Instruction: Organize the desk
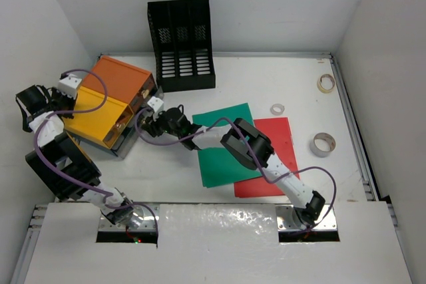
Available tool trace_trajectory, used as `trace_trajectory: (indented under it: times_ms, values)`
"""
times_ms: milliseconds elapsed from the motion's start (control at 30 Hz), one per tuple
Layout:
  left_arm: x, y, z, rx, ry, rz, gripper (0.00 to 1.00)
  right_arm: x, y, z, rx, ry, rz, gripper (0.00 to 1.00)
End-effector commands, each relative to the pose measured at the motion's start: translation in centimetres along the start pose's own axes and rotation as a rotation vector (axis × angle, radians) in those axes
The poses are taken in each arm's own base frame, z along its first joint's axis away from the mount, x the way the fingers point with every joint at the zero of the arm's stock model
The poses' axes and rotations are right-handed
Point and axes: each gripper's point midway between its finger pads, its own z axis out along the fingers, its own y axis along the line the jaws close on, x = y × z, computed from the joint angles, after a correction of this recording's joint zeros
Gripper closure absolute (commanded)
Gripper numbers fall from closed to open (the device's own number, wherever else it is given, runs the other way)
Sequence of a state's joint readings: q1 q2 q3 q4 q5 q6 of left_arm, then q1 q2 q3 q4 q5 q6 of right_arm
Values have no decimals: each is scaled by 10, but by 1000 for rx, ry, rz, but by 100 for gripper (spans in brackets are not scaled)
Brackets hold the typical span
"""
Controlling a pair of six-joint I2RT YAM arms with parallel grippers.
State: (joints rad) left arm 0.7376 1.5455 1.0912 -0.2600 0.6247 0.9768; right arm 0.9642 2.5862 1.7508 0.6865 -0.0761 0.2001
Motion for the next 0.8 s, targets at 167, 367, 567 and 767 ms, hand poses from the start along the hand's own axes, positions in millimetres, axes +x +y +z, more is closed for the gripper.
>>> trace_trajectory:
  times_ms: [167,367,567,767]
  values:
    - [51,-56,5,173,156,-168,100,-37,14,-55,-55,-38,-53,98]
    - [51,-55,5,172,158,-174,100,-24,13,-101,-35,19,-74,98]
    - [51,-54,4,166,161,-185,100,-18,19,-108,-65,59,-72,62]
    - [51,-54,5,186,177,-204,84,-39,8,-125,-36,62,-56,19]
